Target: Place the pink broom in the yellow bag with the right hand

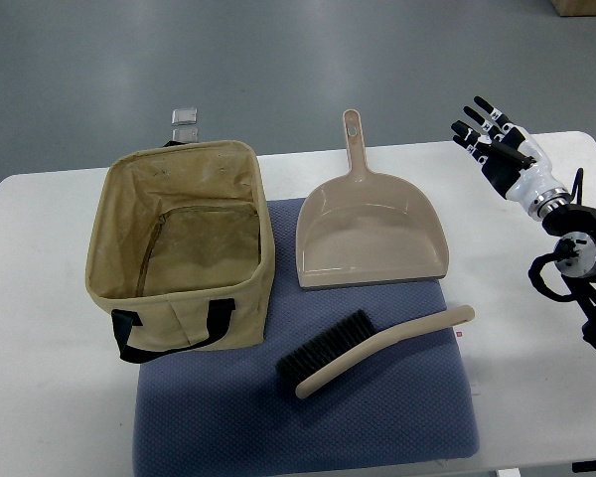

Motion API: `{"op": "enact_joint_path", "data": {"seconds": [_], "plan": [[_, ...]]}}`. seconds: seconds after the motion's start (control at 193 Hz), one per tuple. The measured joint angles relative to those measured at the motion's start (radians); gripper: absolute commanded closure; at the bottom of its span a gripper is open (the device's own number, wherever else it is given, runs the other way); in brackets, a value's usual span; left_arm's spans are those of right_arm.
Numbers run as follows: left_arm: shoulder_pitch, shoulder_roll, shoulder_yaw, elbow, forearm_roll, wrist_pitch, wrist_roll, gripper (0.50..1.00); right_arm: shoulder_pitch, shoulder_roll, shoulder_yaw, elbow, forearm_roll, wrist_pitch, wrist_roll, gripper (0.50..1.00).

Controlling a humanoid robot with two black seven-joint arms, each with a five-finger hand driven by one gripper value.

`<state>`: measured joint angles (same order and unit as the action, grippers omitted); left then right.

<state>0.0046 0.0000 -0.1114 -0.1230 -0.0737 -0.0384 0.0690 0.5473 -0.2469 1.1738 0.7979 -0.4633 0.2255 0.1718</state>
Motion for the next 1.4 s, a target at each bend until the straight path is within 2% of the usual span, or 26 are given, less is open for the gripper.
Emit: {"op": "enact_joint_path", "data": {"seconds": [1.4], "plan": [[0.003, 0.0, 0.0, 0.002, 0.0, 0.0, -0.005, 0.5, 0.019, -0.045, 0.016, 0.0, 0.013, 0.018, -0.009, 0.57]]}}
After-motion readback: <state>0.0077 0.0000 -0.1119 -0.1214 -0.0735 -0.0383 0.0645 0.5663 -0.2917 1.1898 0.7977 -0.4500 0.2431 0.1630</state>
